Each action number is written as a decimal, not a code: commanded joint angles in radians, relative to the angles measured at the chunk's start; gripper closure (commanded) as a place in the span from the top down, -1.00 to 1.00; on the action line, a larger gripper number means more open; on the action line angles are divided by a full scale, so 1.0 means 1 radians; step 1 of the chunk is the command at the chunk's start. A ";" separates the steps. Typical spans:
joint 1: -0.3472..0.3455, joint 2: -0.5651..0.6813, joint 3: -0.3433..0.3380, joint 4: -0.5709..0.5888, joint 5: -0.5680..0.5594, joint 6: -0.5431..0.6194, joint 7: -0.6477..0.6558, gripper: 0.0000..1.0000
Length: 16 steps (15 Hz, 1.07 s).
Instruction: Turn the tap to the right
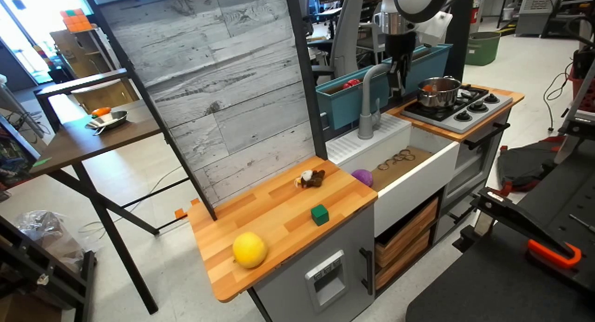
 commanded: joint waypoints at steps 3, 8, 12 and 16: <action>0.031 -0.057 -0.139 -0.059 0.075 0.038 -0.223 0.63; 0.081 -0.188 -0.264 -0.247 0.122 0.053 -0.219 1.00; 0.107 -0.344 -0.268 -0.412 0.228 0.001 -0.215 1.00; 0.188 -0.363 -0.336 -0.402 0.372 -0.064 -0.108 1.00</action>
